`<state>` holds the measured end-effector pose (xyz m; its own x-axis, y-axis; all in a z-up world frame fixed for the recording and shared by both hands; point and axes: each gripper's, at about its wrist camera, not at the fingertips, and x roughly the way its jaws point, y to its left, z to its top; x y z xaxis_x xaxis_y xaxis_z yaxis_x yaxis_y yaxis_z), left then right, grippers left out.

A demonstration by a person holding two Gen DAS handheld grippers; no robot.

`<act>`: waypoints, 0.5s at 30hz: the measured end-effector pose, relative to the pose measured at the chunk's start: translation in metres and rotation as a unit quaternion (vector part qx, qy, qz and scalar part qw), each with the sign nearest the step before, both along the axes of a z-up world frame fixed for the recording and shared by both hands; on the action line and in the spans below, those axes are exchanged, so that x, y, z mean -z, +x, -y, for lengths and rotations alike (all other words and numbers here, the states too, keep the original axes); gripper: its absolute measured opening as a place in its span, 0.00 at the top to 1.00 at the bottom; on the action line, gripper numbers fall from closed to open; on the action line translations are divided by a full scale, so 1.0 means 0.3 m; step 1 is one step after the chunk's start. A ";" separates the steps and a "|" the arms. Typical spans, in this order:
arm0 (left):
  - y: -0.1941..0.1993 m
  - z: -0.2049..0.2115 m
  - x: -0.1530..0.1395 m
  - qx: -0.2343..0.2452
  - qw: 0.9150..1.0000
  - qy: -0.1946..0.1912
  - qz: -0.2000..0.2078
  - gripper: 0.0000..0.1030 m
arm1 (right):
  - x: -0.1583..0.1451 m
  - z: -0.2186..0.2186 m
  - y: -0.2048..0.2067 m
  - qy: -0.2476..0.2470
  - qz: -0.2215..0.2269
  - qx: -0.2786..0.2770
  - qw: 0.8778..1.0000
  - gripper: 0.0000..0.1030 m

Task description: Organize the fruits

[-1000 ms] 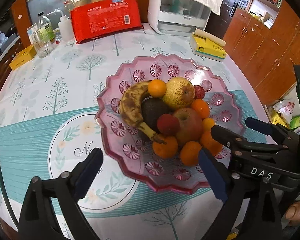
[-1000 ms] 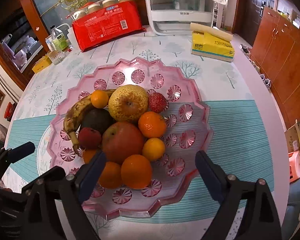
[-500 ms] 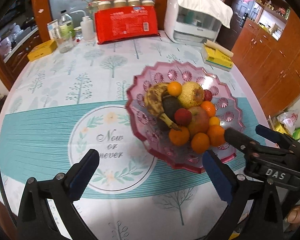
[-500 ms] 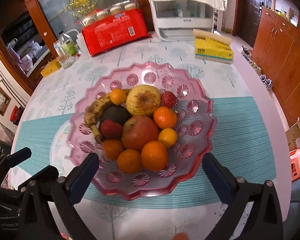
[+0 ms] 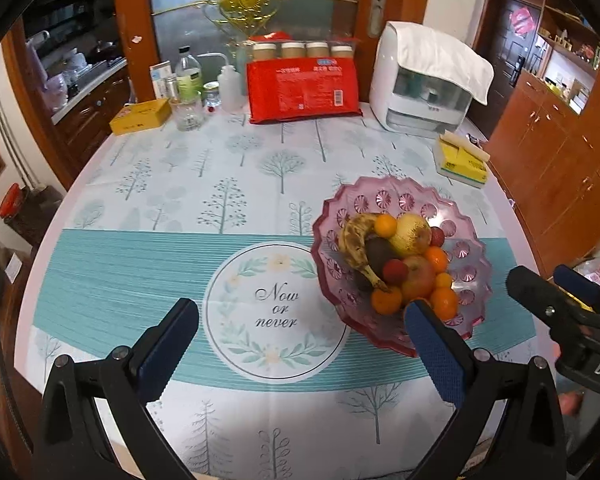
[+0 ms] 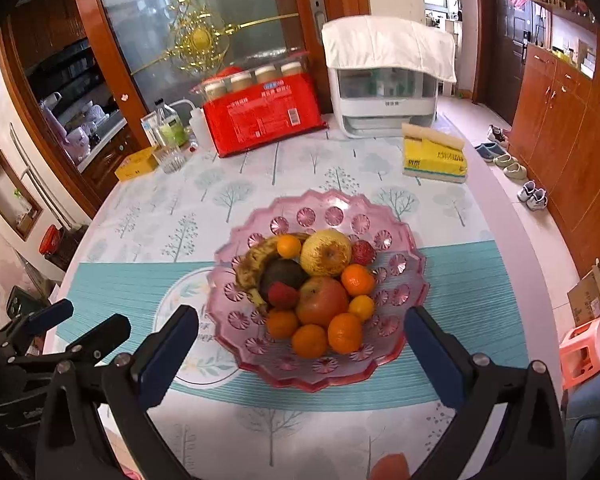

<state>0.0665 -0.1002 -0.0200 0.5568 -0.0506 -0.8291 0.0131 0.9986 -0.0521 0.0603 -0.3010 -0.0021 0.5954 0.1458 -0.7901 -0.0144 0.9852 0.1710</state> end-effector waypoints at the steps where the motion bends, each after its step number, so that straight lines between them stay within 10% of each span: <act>1: -0.006 -0.006 -0.010 -0.003 1.000 0.002 0.002 0.01 | -0.012 -0.006 -0.008 -0.001 0.003 0.001 1.000 0.00; 15: -0.043 -0.048 -0.038 -0.016 1.000 0.009 0.008 0.01 | -0.018 -0.061 -0.040 -0.008 -0.001 -0.002 1.000 0.00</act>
